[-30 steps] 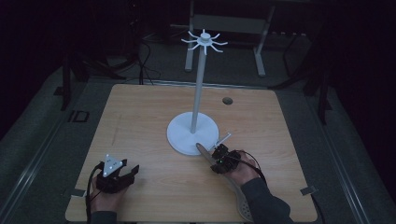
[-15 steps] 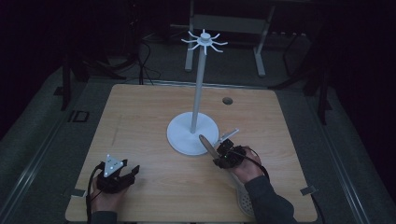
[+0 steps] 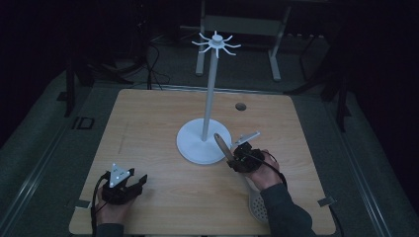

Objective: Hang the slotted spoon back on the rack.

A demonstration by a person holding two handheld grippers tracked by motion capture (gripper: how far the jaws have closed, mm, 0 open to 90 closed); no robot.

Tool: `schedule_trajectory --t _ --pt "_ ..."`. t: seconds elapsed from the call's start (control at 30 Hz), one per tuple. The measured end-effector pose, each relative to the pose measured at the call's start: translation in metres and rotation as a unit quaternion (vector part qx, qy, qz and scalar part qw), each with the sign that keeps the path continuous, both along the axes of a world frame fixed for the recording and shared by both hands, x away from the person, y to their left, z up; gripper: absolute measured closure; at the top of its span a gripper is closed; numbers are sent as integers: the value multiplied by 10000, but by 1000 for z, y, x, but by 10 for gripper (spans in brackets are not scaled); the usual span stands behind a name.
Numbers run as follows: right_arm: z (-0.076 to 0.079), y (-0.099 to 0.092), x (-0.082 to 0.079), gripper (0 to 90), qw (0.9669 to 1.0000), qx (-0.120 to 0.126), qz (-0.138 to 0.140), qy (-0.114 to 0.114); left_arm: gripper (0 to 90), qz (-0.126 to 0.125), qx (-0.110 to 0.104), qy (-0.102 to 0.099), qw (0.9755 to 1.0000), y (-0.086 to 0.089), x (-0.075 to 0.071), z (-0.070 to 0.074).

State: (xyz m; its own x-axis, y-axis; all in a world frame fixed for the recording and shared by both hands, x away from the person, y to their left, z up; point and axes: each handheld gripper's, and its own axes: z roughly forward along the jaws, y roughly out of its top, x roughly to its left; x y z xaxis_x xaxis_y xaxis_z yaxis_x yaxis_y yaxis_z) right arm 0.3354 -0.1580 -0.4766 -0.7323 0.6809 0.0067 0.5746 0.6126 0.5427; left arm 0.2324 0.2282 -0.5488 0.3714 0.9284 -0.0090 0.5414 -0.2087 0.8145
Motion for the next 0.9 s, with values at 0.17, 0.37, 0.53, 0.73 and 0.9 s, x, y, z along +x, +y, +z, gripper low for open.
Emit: schedule_trajectory --t 0.17,0.37,0.53,0.73,0.9 --pt "6 -2 0 734 9997 120 -24 -188 453 20 -16 -43 10000 0 -1 1" --pt "12 -2 0 734 9991 236 -23 -348 453 12 -21 -51 10000 0 -1 1" --pt "18 -3 1 734 9984 331 -66 -451 453 17 -18 -50 10000 0 -1 1" --pt "26 -1 3 734 9972 435 -83 -598 453 19 -15 -49 10000 0 -1 1" --pt "32 0 3 734 9959 543 -109 -718 453 23 -18 -51 10000 0 -1 1"
